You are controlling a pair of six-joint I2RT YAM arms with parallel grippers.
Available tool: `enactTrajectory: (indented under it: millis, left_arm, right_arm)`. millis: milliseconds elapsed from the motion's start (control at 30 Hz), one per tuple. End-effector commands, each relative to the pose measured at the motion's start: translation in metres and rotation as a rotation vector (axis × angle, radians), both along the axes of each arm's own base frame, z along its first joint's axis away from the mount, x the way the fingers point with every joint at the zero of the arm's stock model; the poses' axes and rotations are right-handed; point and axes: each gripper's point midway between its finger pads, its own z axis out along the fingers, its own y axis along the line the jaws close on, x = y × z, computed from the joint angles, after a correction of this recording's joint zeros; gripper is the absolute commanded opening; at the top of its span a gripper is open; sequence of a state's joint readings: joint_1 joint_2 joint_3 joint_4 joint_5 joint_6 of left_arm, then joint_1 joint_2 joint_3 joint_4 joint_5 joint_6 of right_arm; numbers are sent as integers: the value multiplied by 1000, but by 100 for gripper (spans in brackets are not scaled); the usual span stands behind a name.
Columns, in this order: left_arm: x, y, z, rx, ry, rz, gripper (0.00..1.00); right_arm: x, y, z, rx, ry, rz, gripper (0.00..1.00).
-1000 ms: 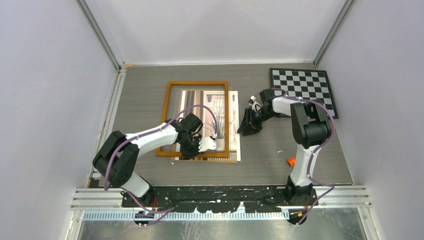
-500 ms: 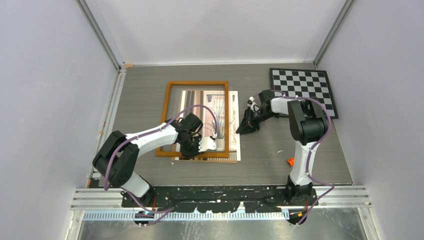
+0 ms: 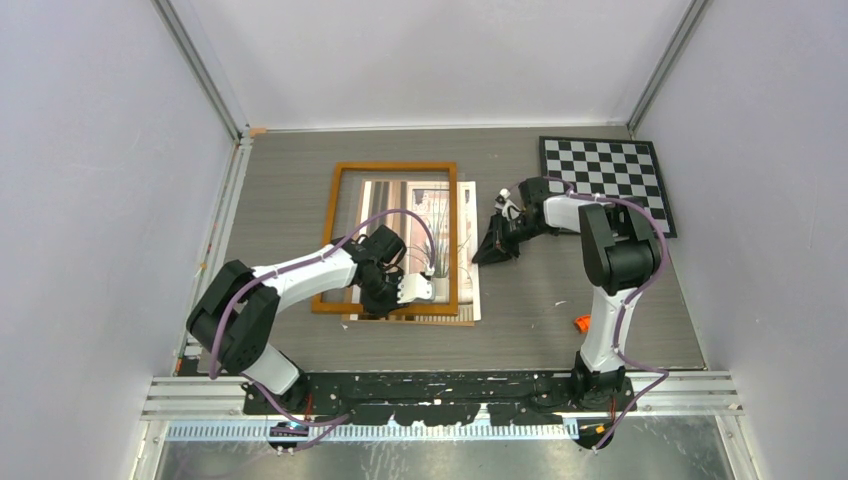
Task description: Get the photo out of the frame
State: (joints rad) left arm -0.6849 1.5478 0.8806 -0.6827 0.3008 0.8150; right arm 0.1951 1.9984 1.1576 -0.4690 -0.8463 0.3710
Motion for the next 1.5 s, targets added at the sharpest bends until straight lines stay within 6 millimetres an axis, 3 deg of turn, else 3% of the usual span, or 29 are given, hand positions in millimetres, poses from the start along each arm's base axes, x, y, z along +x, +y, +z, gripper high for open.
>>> enactTrajectory:
  millis: [0, 300, 400, 433, 700, 867, 1000, 1200, 1467]
  left_arm:
    - [-8, 11, -10, 49, 58, 19, 2]
    - [-6, 11, -12, 55, 58, 16, 2]
    - [-6, 11, -11, 58, 56, 15, 2]
    - [-5, 11, -11, 58, 55, 17, 2]
    - [-6, 14, -11, 62, 65, 15, 3]
    - [-6, 13, -12, 59, 68, 14, 3]
    - [-4, 11, -12, 56, 70, 15, 3]
    - [-2, 8, -13, 51, 72, 12, 3]
    - [2, 3, -14, 38, 73, 1, 3]
  right_arm:
    - [10, 6, 0, -1, -24, 5, 19]
    - [13, 9, -13, 3, 5, 4, 19]
    - [12, 9, -6, 5, -14, 15, 2]
    - [12, 8, -2, 5, -28, 21, 1]
    - [4, -8, 36, 4, -134, 43, 1]
    - [-8, -16, 35, -10, -132, 54, 1]
    - [-3, -12, 25, -9, -113, 26, 1]
    - [10, -8, 4, -26, -62, -1, 29]
    - [22, 0, -10, -7, -31, -35, 29]
